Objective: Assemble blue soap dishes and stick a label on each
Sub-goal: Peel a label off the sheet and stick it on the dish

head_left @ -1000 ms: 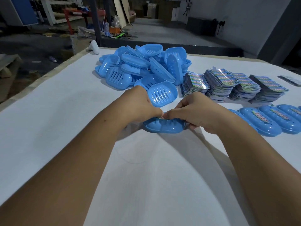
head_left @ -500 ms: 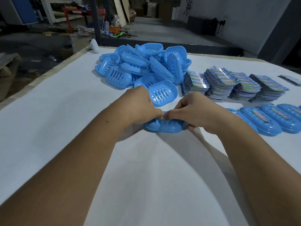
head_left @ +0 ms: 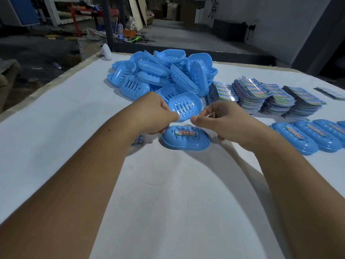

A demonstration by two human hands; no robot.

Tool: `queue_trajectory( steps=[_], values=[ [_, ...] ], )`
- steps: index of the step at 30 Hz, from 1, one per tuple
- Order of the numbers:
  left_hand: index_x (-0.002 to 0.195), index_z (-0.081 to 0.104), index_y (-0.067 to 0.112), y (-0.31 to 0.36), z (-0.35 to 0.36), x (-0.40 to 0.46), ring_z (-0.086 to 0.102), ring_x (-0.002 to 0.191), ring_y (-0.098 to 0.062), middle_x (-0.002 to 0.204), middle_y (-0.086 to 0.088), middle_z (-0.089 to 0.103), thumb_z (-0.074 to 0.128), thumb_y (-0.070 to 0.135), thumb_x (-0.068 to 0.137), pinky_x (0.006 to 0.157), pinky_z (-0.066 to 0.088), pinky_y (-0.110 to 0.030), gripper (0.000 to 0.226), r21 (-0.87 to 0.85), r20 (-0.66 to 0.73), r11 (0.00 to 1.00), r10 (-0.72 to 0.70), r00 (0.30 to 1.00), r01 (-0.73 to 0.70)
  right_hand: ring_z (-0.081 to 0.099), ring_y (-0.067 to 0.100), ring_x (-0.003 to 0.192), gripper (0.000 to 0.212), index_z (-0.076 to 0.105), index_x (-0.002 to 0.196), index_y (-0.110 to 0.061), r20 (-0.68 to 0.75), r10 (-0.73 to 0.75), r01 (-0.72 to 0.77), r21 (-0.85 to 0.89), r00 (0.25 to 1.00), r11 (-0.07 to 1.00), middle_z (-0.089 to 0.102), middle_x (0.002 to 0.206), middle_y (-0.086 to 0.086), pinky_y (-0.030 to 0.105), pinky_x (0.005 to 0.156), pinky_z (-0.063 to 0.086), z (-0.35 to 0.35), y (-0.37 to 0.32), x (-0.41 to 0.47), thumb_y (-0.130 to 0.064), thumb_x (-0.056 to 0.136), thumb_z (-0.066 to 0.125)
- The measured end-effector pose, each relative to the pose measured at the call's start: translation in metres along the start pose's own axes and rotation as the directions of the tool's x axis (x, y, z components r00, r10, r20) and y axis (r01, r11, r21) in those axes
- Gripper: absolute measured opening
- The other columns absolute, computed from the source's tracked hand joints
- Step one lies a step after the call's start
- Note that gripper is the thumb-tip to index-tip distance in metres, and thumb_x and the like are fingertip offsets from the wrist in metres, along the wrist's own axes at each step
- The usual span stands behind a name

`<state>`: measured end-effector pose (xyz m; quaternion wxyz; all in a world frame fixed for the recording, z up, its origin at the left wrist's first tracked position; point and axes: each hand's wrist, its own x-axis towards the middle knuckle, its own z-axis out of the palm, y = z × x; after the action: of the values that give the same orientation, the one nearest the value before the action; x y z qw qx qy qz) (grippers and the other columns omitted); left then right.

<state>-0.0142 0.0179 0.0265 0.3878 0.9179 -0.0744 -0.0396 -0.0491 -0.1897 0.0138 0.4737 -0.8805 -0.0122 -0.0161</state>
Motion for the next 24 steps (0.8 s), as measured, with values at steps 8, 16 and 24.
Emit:
queue_trajectory(
  steps=[8,16,24],
  values=[
    [0.078,0.062,0.024,-0.004,-0.001,0.006,0.060,0.077,-0.012,0.076,0.013,0.059,0.069,0.046,0.087,0.062,0.040,-0.028,0.025,0.127,-0.247,0.989,0.105,0.963,-0.075,0.060,-0.004,0.081,0.052,0.064,0.113,-0.034,0.214,-0.158,0.210,-0.251,0.964,0.945,0.063,0.100,-0.018,0.007,0.057,0.045,0.017,-0.011,-0.013,-0.038,0.069,0.091],
    [0.078,0.061,0.030,-0.009,0.004,0.016,0.058,0.088,-0.020,0.077,0.020,0.050,0.069,0.056,0.082,0.075,0.045,-0.035,0.028,0.168,-0.289,0.984,0.111,0.951,-0.064,0.061,0.027,0.105,0.059,0.060,0.122,-0.030,-0.221,-0.173,-0.035,-0.705,0.960,0.709,0.069,0.112,-0.001,0.035,0.079,0.046,0.004,-0.008,-0.043,-0.067,0.076,0.061],
    [0.078,0.062,0.031,-0.011,0.006,0.017,0.057,0.082,-0.021,0.081,0.012,0.055,0.071,0.058,0.080,0.070,0.042,-0.036,0.029,0.201,-0.288,0.977,0.133,0.948,-0.076,0.055,0.036,0.111,0.057,0.058,0.124,-0.019,-0.353,-0.012,-0.263,-0.719,0.935,0.644,0.057,0.119,0.010,0.039,0.085,0.040,-0.013,0.015,-0.064,-0.062,0.085,0.057]
  ],
)
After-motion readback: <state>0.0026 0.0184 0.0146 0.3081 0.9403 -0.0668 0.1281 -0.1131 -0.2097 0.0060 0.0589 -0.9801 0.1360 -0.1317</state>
